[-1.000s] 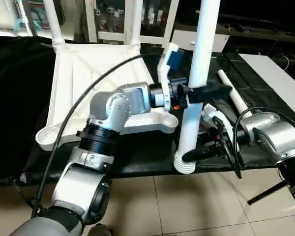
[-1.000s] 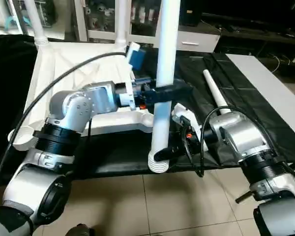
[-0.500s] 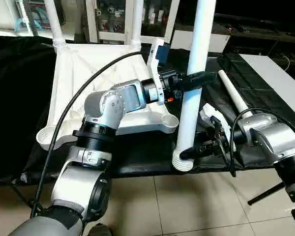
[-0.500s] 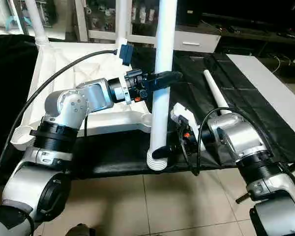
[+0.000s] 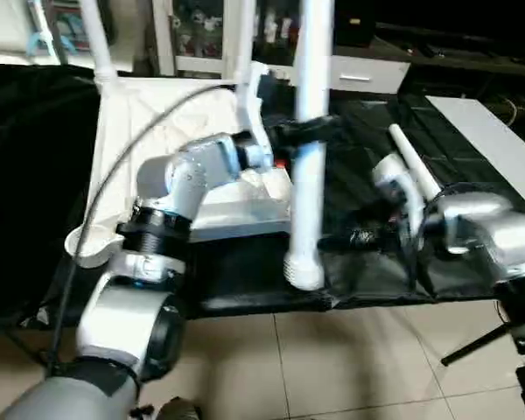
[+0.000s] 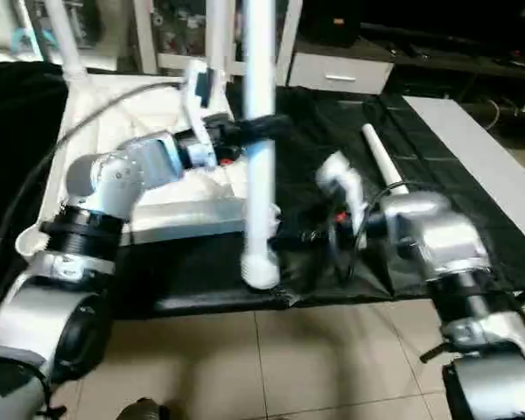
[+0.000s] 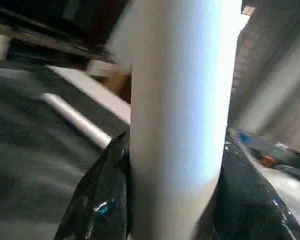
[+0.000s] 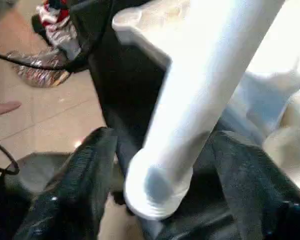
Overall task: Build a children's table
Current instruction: Insert table leg to table base
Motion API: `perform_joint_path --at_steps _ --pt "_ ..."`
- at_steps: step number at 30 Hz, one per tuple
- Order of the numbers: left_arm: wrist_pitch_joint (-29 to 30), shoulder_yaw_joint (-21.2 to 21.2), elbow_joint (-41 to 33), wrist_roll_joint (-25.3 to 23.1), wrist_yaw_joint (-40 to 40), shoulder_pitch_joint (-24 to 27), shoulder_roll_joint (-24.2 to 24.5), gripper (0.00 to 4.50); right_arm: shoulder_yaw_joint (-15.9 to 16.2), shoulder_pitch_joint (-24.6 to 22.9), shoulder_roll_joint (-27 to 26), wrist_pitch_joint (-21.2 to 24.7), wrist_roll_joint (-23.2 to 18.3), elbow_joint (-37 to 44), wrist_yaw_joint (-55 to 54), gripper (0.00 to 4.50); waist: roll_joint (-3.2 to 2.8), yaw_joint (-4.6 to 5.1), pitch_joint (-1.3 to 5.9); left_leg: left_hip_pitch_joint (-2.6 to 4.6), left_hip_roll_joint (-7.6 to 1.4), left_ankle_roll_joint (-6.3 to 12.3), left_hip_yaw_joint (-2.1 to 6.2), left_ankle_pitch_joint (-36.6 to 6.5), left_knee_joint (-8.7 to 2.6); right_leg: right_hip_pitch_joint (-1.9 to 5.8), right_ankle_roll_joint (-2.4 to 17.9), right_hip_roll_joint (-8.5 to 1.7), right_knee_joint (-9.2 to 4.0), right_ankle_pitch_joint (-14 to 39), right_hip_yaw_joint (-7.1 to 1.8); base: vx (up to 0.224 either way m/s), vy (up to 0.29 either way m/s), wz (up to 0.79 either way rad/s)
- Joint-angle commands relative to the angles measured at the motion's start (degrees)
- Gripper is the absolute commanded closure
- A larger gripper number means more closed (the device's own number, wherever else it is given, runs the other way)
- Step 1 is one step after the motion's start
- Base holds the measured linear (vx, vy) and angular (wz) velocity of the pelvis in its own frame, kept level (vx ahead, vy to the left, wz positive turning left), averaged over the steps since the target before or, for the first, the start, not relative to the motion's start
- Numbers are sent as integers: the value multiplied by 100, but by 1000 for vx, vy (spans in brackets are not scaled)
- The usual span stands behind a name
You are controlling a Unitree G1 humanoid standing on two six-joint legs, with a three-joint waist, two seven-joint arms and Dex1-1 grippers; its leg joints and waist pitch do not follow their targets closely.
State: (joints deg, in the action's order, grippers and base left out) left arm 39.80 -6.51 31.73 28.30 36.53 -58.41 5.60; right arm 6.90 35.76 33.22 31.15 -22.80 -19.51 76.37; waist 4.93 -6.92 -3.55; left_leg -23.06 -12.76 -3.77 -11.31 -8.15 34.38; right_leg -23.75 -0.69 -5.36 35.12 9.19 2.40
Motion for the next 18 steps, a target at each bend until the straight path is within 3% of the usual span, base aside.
perform_joint_path --at_steps 1,2,7,9,14,16,18 --pt "-130 -15 -8 -75 -136 -219 -24 275 -290 -104 120 93 -138 95 -141 101 -10 -4 474 223 -33 12 30 -1354 -360 278 1214 -183 -350 887 -86 0 0 0" --pt "-178 -102 22 -67 -219 -247 -16 275 -493 -196 123 141 -242 153 -286 90 -23 -5 472 219 -23 2 20 -1343 -359 276 1237 -180 -364 856 -88 0 0 0" --pt "-159 -135 55 -188 -498 -305 21 276 -870 -393 157 131 -319 258 -575 46 -7 2 463 204 -22 -45 22 -1425 -359 275 1188 -195 -374 1087 -84 0 0 0" --pt "-155 -196 117 -228 -744 -361 19 276 -1146 -429 64 104 -320 238 -1045 43 24 9 461 200 -10 -66 20 -1444 -353 271 1142 -192 -391 1211 -76 0 0 0" --pt "-30 -315 166 -194 -918 -418 -11 276 -1747 -395 -243 1061 -915 336 -1801 43 16 36 471 199 -2 -62 23 -1389 -356 269 1086 -189 -403 1322 -70 0 0 0" --pt "-13 -303 148 -191 -917 -420 -13 276 -1803 -383 -365 1328 -1022 378 -1960 43 26 39 470 196 -6 -59 19 -1342 -356 261 1100 -190 -398 1234 -69 0 0 0" --pt "-22 -285 155 -181 -930 -434 -12 276 -1656 -445 -476 1358 -938 495 -2046 43 22 41 471 193 -7 -74 17 -1282 -355 256 1100 -187 -389 1164 -73 0 0 0"
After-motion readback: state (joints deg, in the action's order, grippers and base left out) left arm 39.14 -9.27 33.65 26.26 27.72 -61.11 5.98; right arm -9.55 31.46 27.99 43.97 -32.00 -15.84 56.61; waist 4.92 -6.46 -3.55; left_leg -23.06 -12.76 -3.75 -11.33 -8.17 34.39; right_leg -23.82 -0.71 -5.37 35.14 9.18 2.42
